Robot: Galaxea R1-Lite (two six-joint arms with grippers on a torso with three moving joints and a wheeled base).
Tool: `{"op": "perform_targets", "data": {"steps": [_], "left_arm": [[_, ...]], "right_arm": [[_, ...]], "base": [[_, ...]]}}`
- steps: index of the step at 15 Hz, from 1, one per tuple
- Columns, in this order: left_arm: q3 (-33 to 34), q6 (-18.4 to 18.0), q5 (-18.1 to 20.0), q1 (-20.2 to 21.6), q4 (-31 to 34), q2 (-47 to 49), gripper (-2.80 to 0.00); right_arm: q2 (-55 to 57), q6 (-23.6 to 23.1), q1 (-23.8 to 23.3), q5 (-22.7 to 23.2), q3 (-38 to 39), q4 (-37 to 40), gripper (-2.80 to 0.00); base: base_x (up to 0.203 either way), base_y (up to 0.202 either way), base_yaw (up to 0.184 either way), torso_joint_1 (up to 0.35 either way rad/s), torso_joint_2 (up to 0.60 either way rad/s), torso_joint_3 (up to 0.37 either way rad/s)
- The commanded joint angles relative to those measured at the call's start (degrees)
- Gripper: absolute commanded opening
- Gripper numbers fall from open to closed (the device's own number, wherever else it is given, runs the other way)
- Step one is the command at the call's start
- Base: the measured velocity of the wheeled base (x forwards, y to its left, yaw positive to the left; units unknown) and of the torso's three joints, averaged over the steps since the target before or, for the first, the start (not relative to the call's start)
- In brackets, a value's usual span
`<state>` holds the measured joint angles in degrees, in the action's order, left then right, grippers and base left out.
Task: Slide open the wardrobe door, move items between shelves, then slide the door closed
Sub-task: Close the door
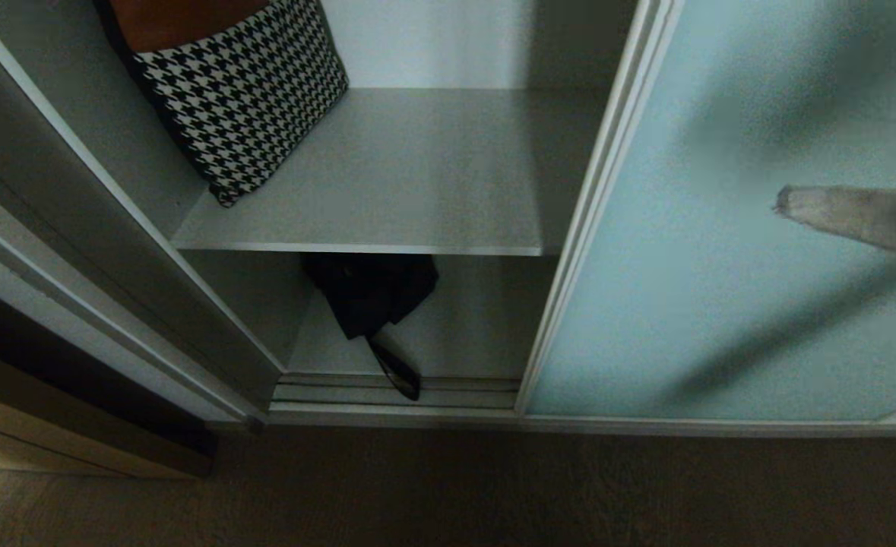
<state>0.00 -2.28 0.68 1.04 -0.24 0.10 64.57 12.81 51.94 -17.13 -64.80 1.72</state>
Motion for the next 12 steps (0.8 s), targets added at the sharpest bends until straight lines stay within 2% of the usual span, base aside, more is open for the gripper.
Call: {"op": "perform_targets", "data": {"steps": [1,3,4,8,12], "left_arm": [[0.00,-0.01,0.02,0.02,-0.02,0.08,-2.80],[0.00,-0.01,0.02,0.02,-0.02,0.08,-2.80],[0.00,-0.01,0.02,0.02,-0.02,0.08,-2.80],[0.00,-0.01,0.02,0.02,-0.02,0.08,-2.80],[0.00,-0.01,0.02,0.02,-0.02,0.08,-2.80]], "right_arm": [[7.04,-0.11,4.78,-3.14,-1.32,-3.02,-2.80],[8.36,-0.12,4.55,-3.78,-2.08,-5.11,-2.80],[8.67,0.15,2.83,-3.72,-2.09,-5.95,-2.80],[9.01,0.72,-8.71,-0.93,-1.95,-11.15,-2.80],[10.68,1.76,-10.98,0.44,-1.99,-12.66,-2.80]], "base": [[0.000,0.000,0.000,0.000,0.00,0.000],[0.000,0.000,0.000,0.000,0.00,0.000],[0.000,0.000,0.000,0.000,0.00,0.000],[0.000,0.000,0.000,0.000,0.00,0.000],[0.000,0.000,0.000,0.000,0.00,0.000]]}}
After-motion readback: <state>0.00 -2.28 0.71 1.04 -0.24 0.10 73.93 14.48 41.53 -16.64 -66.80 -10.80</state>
